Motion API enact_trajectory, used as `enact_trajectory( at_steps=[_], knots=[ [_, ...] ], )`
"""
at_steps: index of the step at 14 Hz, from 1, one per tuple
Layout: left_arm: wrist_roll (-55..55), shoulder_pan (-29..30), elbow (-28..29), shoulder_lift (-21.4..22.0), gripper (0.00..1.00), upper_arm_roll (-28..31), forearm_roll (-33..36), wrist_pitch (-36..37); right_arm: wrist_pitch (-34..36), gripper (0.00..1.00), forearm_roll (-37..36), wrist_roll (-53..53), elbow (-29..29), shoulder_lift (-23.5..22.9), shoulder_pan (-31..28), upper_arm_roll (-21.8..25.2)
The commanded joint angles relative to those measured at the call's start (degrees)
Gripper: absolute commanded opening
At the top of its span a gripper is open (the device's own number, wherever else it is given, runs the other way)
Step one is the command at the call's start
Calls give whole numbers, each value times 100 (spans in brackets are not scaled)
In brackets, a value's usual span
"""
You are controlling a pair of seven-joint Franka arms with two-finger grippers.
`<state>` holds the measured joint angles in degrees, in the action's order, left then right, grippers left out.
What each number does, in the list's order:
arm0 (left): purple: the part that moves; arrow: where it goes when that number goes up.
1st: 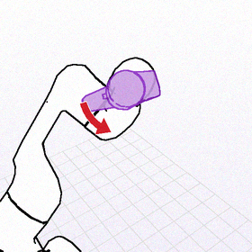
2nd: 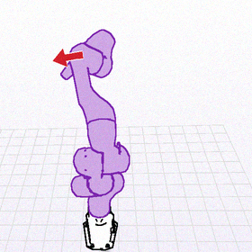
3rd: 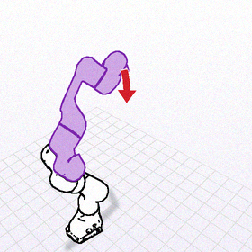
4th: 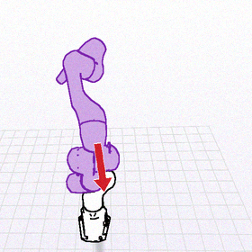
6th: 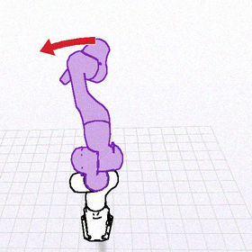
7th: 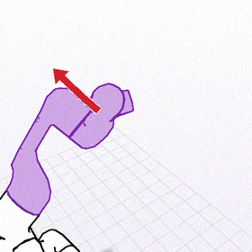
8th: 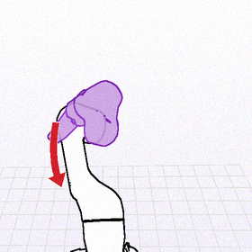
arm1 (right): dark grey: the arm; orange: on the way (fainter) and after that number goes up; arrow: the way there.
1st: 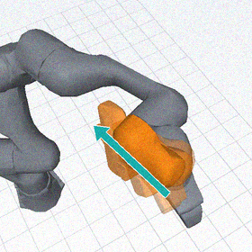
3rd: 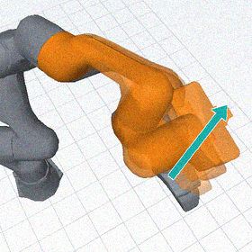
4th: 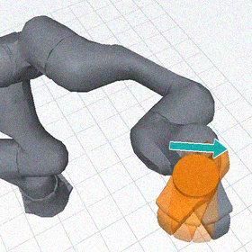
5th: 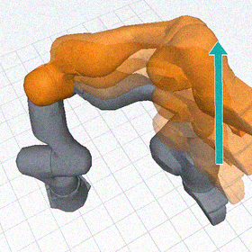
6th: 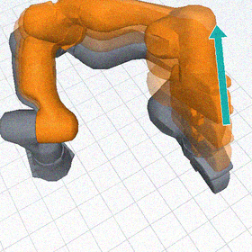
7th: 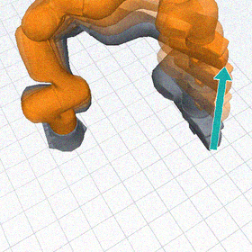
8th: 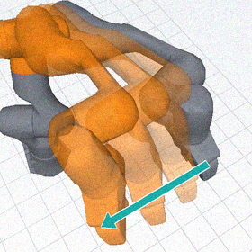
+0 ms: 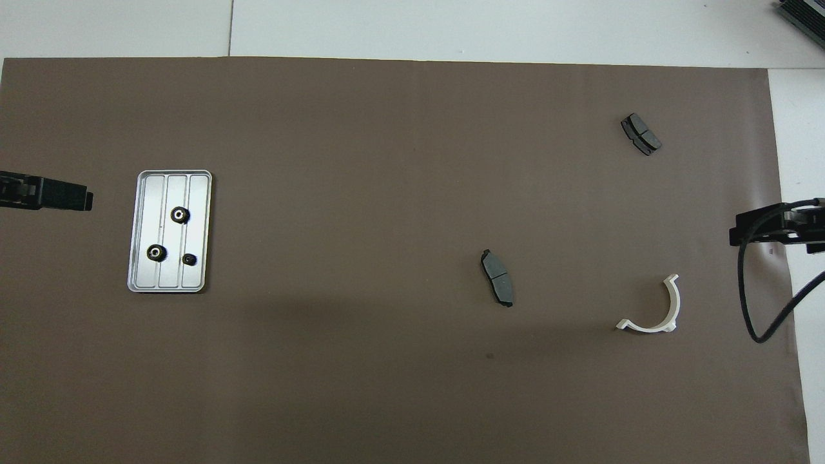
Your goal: Pick bearing gear from pile to tray
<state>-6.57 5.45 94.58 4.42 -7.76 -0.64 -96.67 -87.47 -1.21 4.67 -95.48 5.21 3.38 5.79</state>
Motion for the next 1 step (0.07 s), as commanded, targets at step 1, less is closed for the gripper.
enact_trajectory(
  at_steps=[1],
  knots=[
    [60,-53,184,173,100,64,-85,8,90,100,15,-150,47,15,-13,1]
  ],
)
